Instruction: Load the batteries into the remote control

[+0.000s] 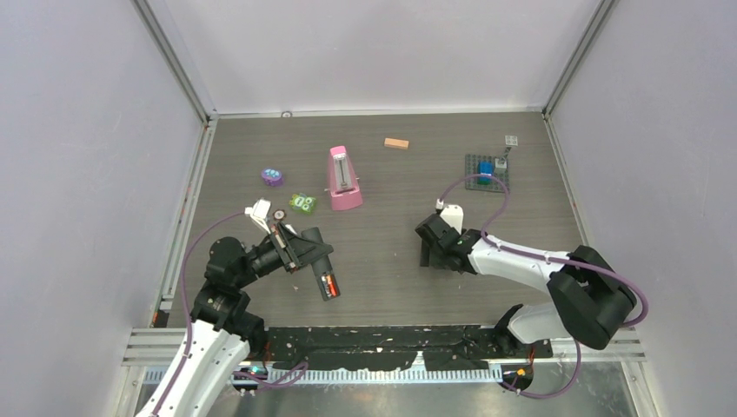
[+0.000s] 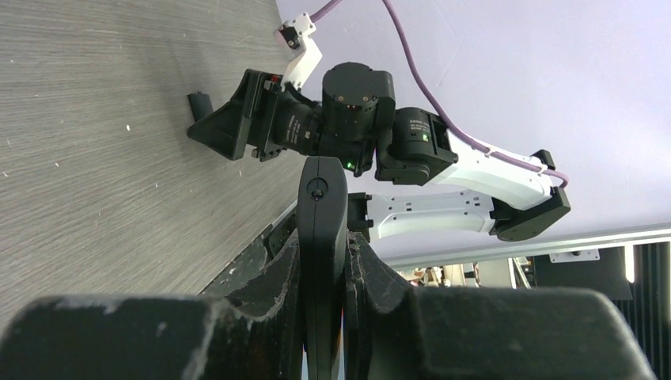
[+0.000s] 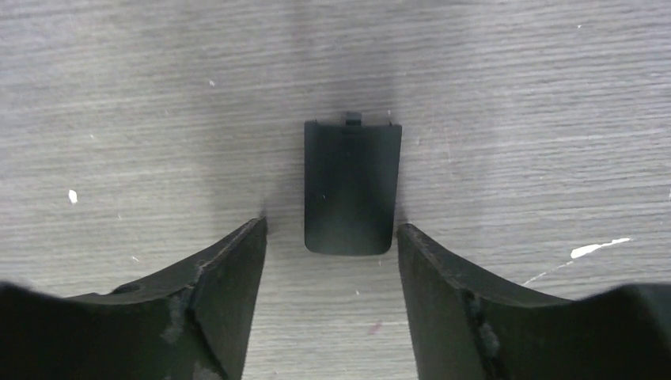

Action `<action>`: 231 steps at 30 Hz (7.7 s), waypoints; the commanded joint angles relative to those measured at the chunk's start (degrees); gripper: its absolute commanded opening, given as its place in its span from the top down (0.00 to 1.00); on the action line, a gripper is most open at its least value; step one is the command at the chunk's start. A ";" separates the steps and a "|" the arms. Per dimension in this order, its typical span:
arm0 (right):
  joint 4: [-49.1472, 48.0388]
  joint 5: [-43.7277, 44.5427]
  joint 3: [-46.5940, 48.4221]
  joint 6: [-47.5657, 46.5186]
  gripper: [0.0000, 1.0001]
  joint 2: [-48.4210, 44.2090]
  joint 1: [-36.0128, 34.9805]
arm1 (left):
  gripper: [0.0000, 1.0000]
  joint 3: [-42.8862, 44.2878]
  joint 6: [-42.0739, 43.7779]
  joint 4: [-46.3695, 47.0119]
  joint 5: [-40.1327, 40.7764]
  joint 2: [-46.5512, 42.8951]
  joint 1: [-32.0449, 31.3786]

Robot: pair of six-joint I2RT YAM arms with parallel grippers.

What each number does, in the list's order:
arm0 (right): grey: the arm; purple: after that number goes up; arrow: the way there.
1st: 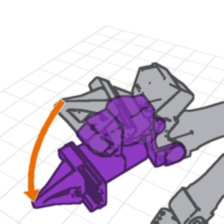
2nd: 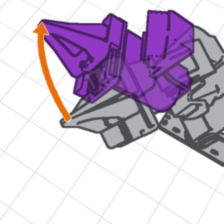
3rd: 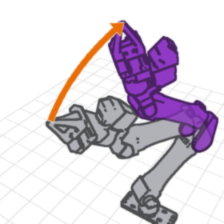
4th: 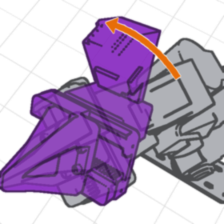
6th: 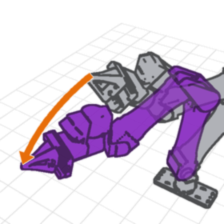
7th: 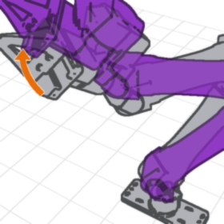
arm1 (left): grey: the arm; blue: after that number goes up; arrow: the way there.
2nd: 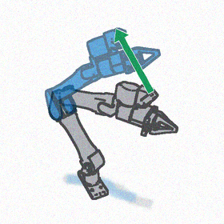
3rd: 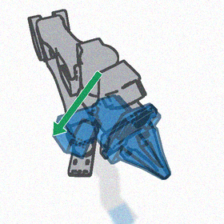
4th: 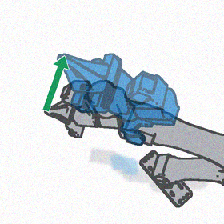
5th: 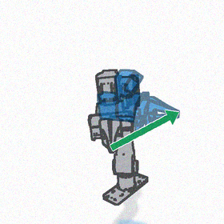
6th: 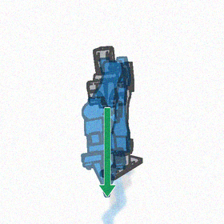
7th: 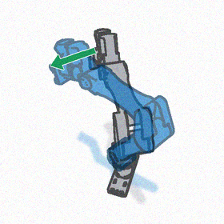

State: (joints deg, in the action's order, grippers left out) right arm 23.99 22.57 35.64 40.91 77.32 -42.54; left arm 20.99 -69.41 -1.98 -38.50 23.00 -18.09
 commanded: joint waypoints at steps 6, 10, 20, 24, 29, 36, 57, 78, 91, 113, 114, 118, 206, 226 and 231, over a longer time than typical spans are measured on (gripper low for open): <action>-1.23 -1.45 -0.18 0.57 0.47 5.18 3.56 | 1.00 1.55 0.62 -0.22 0.22 -0.33 0.18; -1.27 -1.74 -0.60 -0.15 0.56 5.08 4.46 | 1.00 1.84 0.51 -0.47 0.46 -0.59 0.18; 1.20 -8.82 2.10 -5.88 0.77 -8.41 1.89 | 1.00 -4.66 2.39 9.86 2.36 -0.45 -0.22; 8.08 -6.59 6.91 -2.13 0.77 -18.33 -7.27 | 1.00 -9.06 2.75 15.73 6.71 -0.60 -1.08; 8.99 -2.85 12.44 3.86 0.76 -23.42 -22.09 | 1.00 -12.58 2.39 19.63 11.33 -0.72 -2.41; 9.72 2.73 25.96 4.15 0.76 -13.86 -35.11 | 1.00 -12.36 0.48 19.95 16.00 -1.09 -3.66; 10.58 7.59 41.76 -2.92 0.76 8.78 -41.39 | 1.00 -9.42 -7.15 10.73 17.91 0.53 -3.71; 9.79 8.44 41.89 -4.10 0.76 13.18 -39.97 | 1.00 -9.17 -8.80 12.17 14.04 1.34 -3.71; 6.99 4.76 40.15 -3.79 0.73 14.53 -37.91 | 1.00 -10.72 -13.07 16.60 12.30 0.32 -3.71; 3.14 0.01 43.69 -7.52 0.73 19.73 -33.45 | 1.00 -10.61 -14.14 19.05 8.72 0.11 -3.71; 3.02 -0.07 43.92 -7.64 0.73 19.85 -33.21 | 1.00 -10.62 -13.93 19.01 8.69 0.11 -3.71; 2.58 -0.96 45.05 -8.23 0.73 20.45 -32.57 | 1.00 -10.64 -12.79 18.46 8.38 0.20 -3.71; -50.90 -15.57 3.57 29.32 0.68 -11.61 -28.65 | 1.00 -4.12 -25.08 21.24 11.74 -0.64 -3.71; -51.05 -17.07 7.77 26.98 0.72 -7.14 -27.83 | 1.00 -4.09 -22.11 23.44 4.82 0.04 -3.71; -47.23 -16.97 7.21 22.40 0.56 -11.07 -27.73 | 1.00 -3.18 -17.17 22.83 3.91 -0.08 -3.71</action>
State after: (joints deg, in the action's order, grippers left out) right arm -24.49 4.78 40.77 68.14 69.32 -70.63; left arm 14.57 -91.07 17.41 -29.98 23.14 -21.47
